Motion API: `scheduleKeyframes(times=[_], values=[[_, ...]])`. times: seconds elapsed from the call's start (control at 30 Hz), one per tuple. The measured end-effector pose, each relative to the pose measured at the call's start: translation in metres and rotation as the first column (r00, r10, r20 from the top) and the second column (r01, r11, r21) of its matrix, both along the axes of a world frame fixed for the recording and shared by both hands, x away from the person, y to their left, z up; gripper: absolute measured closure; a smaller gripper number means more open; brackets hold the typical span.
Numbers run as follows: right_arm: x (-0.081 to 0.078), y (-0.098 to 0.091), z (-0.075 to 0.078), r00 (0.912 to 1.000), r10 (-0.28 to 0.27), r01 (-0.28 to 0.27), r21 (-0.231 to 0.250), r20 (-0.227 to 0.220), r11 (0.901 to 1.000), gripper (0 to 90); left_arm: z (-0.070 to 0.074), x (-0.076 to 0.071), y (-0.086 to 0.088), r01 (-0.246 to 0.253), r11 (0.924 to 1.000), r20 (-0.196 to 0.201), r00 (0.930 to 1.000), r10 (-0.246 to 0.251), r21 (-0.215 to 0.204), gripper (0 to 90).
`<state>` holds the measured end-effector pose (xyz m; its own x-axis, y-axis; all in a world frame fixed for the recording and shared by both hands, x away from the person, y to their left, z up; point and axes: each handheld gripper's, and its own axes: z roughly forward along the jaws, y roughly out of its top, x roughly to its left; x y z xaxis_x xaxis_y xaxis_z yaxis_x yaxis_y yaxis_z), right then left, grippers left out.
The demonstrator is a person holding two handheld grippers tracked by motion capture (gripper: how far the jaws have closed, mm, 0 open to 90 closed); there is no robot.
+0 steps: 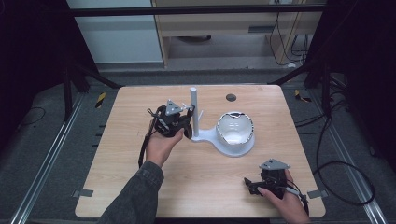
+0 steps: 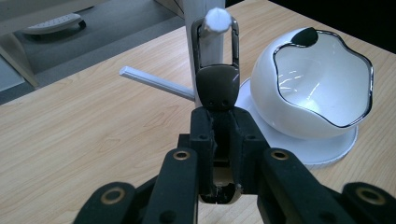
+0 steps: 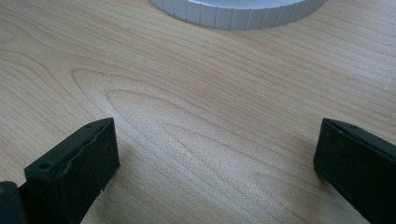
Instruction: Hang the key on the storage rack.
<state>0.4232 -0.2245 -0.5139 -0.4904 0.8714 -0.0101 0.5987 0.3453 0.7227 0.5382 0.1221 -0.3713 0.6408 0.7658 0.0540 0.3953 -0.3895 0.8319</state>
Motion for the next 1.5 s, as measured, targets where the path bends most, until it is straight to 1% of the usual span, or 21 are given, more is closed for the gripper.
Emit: scheduleKeyframes(times=[0.07, 0.47, 0.8, 1.03, 1.3, 1.5], values=[[0.0, 0.0, 0.0, 1.0, 0.0, 0.0, 0.0, 0.0, 1.0, 0.4, 0.0, 0.0, 0.0, 0.001, 1.0, 0.003, 1.0, -0.001, 0.004, 80.1], [0.0, 0.0, 0.0, 1.0, -0.001, 0.001, 0.002, 0.0, 1.0, 0.4, -0.005, 0.003, -0.004, -0.008, 0.9998, 0.001, 1.0, 0.008, -0.019, 80.0], [0.0, 0.0, 0.0, 1.0, -0.001, 0.001, 0.001, -0.001, 1.0, 0.4, -0.008, 0.004, -0.008, -0.027, 0.9992, 0.012, 0.9995, 0.028, -0.03, 79.8], [0.0, 0.0, 0.0, 1.0, -0.002, 0.002, 0.002, -0.001, 1.0, 0.4, -0.011, 0.005, -0.01, -0.031, 0.9987, 0.017, 0.9993, 0.032, -0.041, 79.7], [0.0, 0.0, 0.0, 1.0, 0.002, -0.001, -0.003, 0.003, 1.0, 0.4, -0.012, 0.006, -0.011, -0.035, 0.9985, 0.019, 0.9992, 0.036, -0.042, 79.4], [0.0, 0.0, 0.0, 1.0, 0.001, -0.001, 0.001, 0.001, 1.0, 0.4, -0.013, 0.007, -0.013, -0.035, 0.9979, 0.02, 0.9991, 0.036, -0.054, 79.2]])
